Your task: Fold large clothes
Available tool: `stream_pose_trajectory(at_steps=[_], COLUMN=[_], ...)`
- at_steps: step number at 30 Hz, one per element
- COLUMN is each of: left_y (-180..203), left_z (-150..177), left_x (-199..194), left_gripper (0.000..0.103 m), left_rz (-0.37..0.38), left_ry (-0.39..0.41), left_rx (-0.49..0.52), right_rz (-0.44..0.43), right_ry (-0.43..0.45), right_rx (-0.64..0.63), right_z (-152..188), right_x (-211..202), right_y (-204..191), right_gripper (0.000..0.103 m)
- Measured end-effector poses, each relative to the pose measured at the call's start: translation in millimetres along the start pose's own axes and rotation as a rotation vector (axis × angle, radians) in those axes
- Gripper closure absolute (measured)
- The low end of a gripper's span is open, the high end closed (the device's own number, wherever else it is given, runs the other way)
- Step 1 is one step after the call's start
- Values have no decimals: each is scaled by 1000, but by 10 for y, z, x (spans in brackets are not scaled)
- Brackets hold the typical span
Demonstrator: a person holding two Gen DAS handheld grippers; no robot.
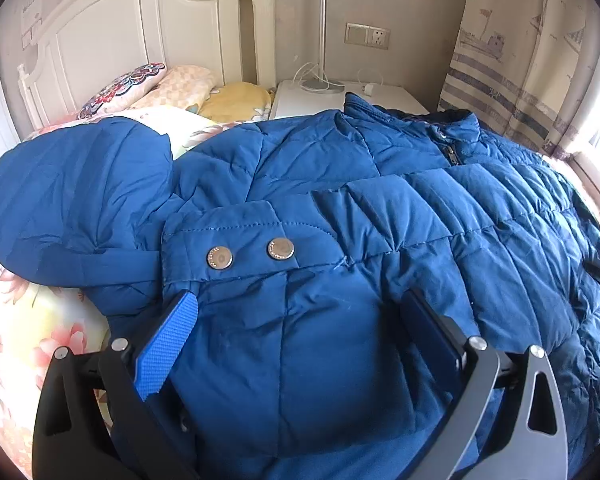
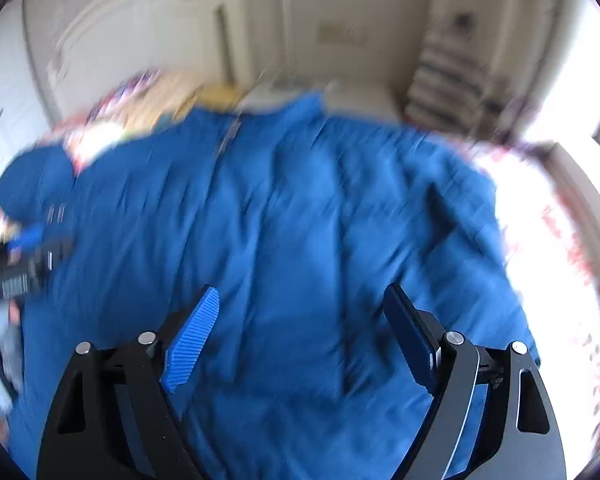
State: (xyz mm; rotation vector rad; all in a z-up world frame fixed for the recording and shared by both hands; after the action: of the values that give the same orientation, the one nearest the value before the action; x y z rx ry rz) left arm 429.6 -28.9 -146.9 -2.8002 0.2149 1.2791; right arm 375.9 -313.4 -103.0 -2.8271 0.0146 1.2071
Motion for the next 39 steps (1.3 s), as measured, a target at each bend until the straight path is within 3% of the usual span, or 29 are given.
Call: stream_pose_trajectory(at_steps=[4,7,9,11,14,19,22,25,27,31,35,37,39], left_y=[14,1,0,-4,-9,-41,-159,-519,-975,-2042,-3140,-3501,-3802], left_z=[0,-1,-1,-2,-6,1,-11,-54,-70,32,163,191,213], left_x=[22,23,24,24,26,-23,-168,-400,-635,-969,-953,-833,-692], left_gripper=[2,2,2,2,2,2,2,3,3,3,3,3,3], left_rz=[-19,-13,-14,-11,-5,12,55,145,168,109,-3,21,95], left_ry=[-12,-13,-13,-13,-13,5,77,183,275,401,377,340,339], left_rx=[15,11,11,10,7,-9,-71,-244,-431,-757,-996,-1072,-1134], right_rz=[-17,-4,4,12,-5,49,62,70,56,68,58,60,59], right_ry=[-1,-16,-75,-121,-138,-47,-65,-91,-95,-95,-93,-94,-94], right_rx=[31,-20,-118,-127,-66,65,11,-45,-19,-33,-26,-30,-29], right_z=[-330,-464,-431,-377,-403,-254,-22,205,196,224,224,205,205], right_x=[228,483,769,892,804,224,71,242,244,270,272,284,282], right_y=[-88,-276,-460,-481,-341,57,111,166,222,190,210,214,218], right_gripper=[27,27,27,24,26,25,22,19,19,19,19,19,19])
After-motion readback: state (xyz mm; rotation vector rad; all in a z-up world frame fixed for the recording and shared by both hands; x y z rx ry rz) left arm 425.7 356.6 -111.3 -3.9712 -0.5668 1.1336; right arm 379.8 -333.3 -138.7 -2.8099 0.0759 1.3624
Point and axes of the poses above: each gripper's, at about its wrist camera, not at the fingertips, and x roughly the way its jaws point, y to its right, z to its underside, the point moved 2 cm from there along x, roughly the way its jaws point, and after that the axes turned 2 degrees about z, right-handed, at the moved point
